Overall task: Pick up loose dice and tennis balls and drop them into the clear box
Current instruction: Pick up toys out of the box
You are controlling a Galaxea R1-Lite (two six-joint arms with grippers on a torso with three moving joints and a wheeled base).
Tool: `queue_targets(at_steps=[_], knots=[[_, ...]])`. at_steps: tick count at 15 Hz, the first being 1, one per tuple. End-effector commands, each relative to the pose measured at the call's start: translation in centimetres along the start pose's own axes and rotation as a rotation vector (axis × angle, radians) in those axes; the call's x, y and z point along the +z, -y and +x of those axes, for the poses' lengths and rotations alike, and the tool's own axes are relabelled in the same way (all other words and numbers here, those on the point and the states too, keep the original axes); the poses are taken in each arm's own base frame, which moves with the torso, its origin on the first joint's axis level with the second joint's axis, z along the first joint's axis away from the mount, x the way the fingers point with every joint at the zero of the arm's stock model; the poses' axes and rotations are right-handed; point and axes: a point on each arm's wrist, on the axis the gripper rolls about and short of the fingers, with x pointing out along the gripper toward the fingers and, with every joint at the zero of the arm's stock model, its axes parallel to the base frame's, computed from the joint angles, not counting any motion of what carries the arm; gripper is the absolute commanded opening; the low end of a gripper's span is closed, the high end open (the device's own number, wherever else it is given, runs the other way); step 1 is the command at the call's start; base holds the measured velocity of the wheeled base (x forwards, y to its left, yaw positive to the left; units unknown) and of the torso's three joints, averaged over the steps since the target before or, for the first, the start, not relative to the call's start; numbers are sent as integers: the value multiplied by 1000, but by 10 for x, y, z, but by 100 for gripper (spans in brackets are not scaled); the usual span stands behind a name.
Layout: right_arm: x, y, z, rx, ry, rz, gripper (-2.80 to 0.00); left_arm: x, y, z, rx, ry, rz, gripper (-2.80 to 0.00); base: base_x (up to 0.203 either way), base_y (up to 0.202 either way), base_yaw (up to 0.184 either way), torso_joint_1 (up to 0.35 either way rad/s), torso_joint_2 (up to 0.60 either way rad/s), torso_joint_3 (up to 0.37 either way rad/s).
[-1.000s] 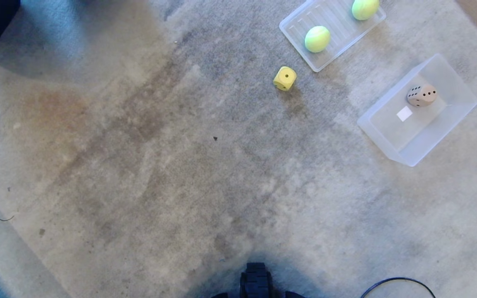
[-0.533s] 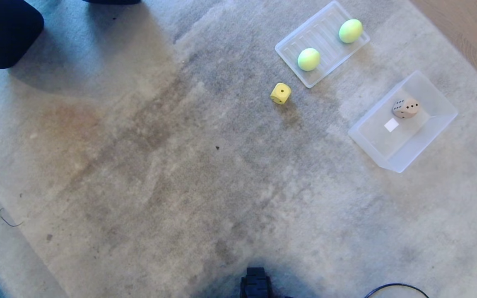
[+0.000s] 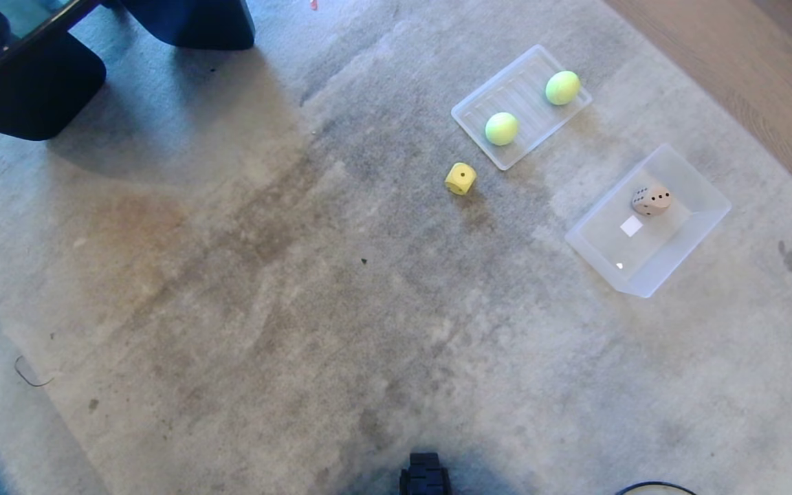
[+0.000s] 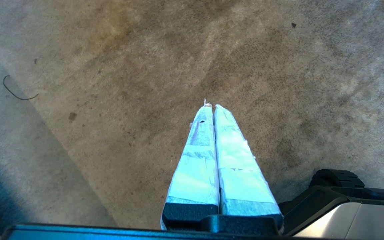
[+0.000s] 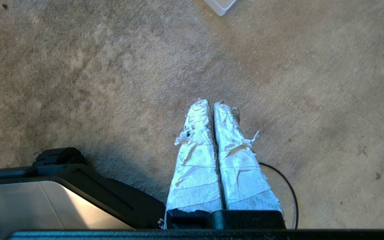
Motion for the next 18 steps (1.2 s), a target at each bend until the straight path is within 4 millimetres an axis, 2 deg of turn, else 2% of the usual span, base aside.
queue_targets(at_steps=[1, 8, 15, 18], knots=[[0, 0, 0, 0, -1, 0, -280, 0, 0, 0, -2, 1, 2, -280, 0, 0, 0, 2, 2, 41], [0, 0, 0, 1, -1, 0, -280, 0, 0, 0, -4, 1, 2, -280, 0, 0, 9, 0, 0, 5], [0, 0, 0, 1, -3, 0, -280, 0, 0, 0, 0, 0, -6, -280, 1, -7, 154, 0, 3, 4], [0, 0, 0, 1, -2, 0, -280, 0, 0, 0, 1, 1, -9, -280, 0, -4, 71, 3, 2, 1]])
